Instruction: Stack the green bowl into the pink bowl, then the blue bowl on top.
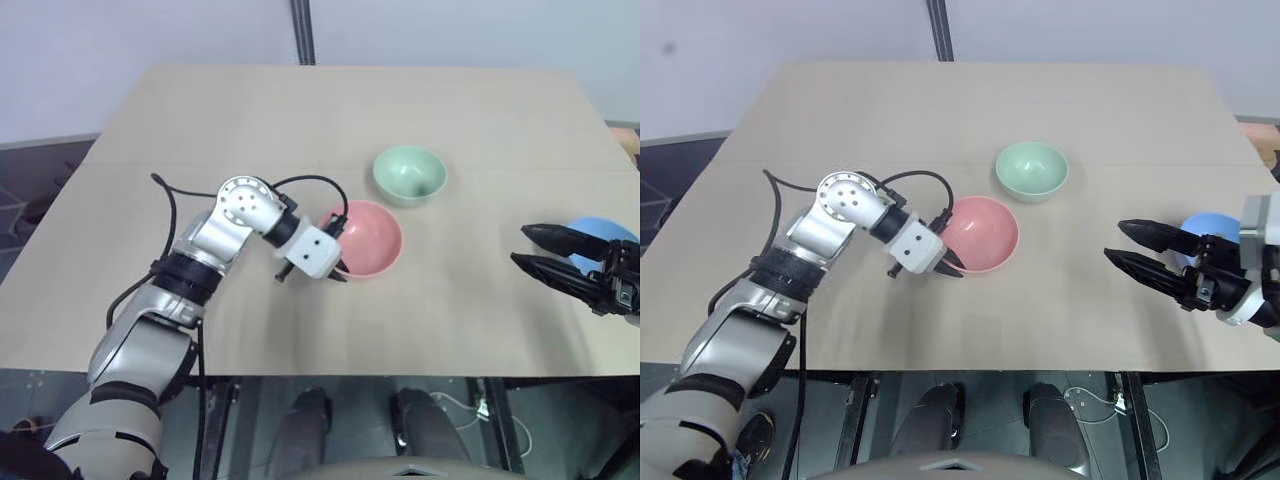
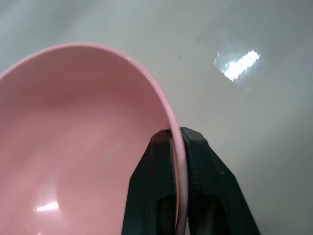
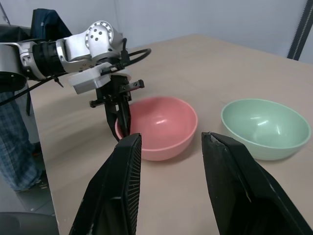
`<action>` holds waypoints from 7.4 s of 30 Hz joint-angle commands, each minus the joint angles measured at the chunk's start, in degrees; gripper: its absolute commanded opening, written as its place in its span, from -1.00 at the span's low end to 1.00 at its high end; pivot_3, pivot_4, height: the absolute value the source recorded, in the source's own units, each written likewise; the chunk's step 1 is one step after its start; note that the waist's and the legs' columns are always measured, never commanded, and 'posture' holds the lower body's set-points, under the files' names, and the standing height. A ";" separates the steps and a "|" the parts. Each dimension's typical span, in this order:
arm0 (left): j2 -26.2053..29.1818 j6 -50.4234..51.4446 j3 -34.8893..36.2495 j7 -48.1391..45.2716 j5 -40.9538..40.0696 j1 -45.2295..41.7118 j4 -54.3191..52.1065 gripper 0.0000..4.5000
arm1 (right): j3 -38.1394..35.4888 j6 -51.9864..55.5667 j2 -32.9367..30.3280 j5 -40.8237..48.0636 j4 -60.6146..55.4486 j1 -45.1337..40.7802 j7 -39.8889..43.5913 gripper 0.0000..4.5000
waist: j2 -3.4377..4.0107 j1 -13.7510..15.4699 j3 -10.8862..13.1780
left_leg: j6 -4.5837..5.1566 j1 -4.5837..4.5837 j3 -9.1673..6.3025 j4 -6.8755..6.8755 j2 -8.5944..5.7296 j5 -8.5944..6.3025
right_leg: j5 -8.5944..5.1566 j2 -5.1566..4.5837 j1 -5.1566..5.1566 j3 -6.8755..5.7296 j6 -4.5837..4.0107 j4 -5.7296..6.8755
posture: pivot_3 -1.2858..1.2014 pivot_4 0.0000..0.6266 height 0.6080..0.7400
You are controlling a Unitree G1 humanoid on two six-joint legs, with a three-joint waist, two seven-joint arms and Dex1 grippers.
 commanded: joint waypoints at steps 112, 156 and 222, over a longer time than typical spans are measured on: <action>19.90 47.06 41.56 10.88 -33.71 20.19 -15.63 1.00 | 58.31 -18.80 22.97 -73.15 60.84 -66.77 1.23 -0.98 | 0.11 -2.99 0.14 | -0.24 -0.97 0.04 0.13 -0.01 0.14 | 0.03 -0.06 -1.42 0.04 -0.05 0.69 | 0.03 -0.52 1.00; 19.05 48.14 36.33 1.49 -32.59 11.90 -9.33 1.00 | 66.71 7.73 17.92 -64.84 7.63 -61.85 12.95 0.06 | 0.10 -2.95 0.14 | -0.11 -0.96 -0.04 0.25 -0.01 0.07 | 0.02 -0.06 -1.46 -0.01 -0.06 0.92 | 0.03 -0.52 1.00; 8.24 34.30 11.12 -0.29 -40.16 -13.36 12.74 1.00 | 26.76 36.03 -9.77 -49.92 -1.42 -21.69 -15.94 -0.97 | 0.07 -1.59 0.11 | -0.08 -0.98 0.09 0.26 -0.06 0.06 | 0.00 -0.05 -1.40 0.12 -0.05 0.86 | 0.03 -0.52 1.00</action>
